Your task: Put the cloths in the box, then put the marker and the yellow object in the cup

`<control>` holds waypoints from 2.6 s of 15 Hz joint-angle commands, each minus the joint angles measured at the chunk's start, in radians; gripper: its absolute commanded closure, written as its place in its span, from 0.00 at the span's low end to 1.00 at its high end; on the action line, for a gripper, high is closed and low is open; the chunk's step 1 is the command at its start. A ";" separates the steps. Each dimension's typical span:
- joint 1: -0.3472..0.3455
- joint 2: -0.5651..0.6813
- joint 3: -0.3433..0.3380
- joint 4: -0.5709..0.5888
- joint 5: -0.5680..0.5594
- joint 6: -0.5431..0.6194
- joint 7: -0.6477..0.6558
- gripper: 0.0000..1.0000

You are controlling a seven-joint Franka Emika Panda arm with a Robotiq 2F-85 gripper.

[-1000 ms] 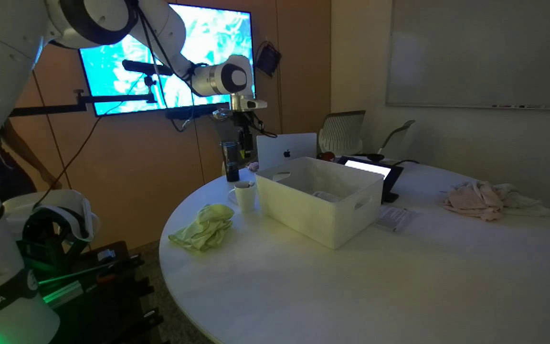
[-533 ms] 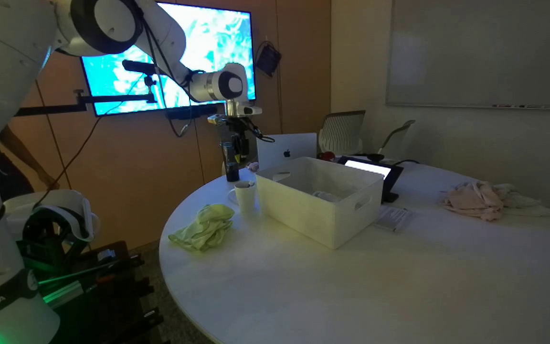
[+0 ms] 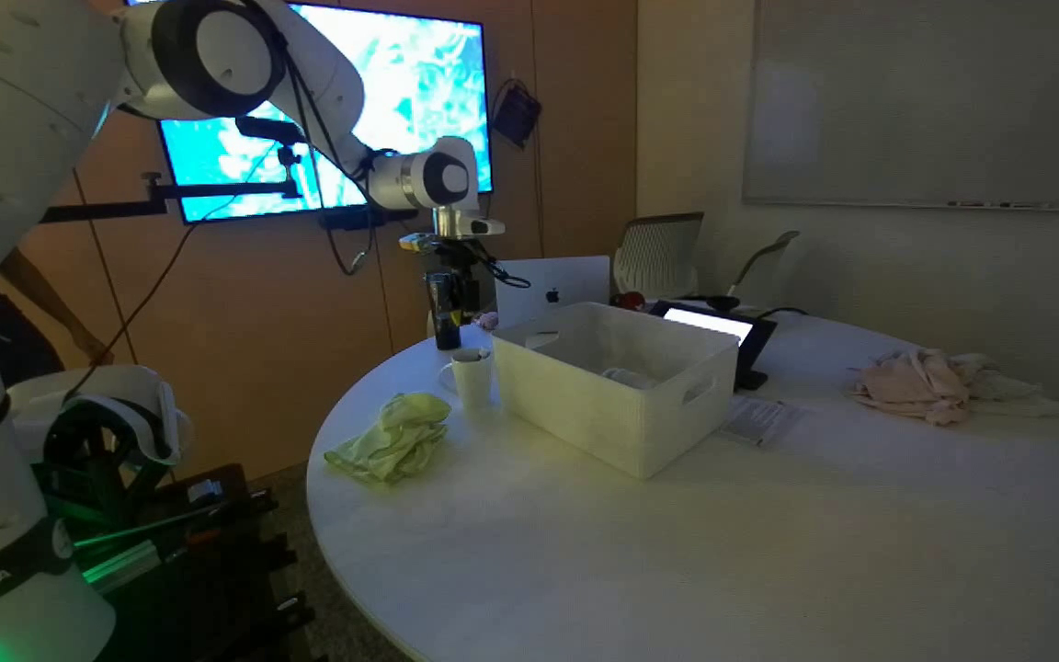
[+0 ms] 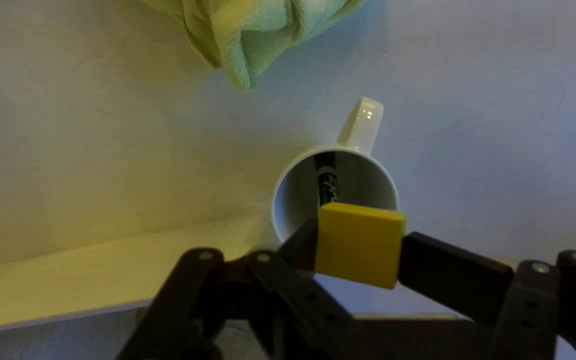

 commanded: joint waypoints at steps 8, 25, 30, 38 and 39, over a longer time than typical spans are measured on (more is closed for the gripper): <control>0.007 0.059 -0.016 0.095 0.015 -0.040 -0.052 0.80; -0.055 -0.110 0.011 -0.183 0.111 0.065 -0.160 0.00; -0.099 -0.183 0.036 -0.369 0.257 0.106 -0.200 0.00; -0.201 -0.162 0.111 -0.583 0.601 0.356 -0.383 0.00; -0.213 -0.161 0.119 -0.602 0.637 0.378 -0.408 0.00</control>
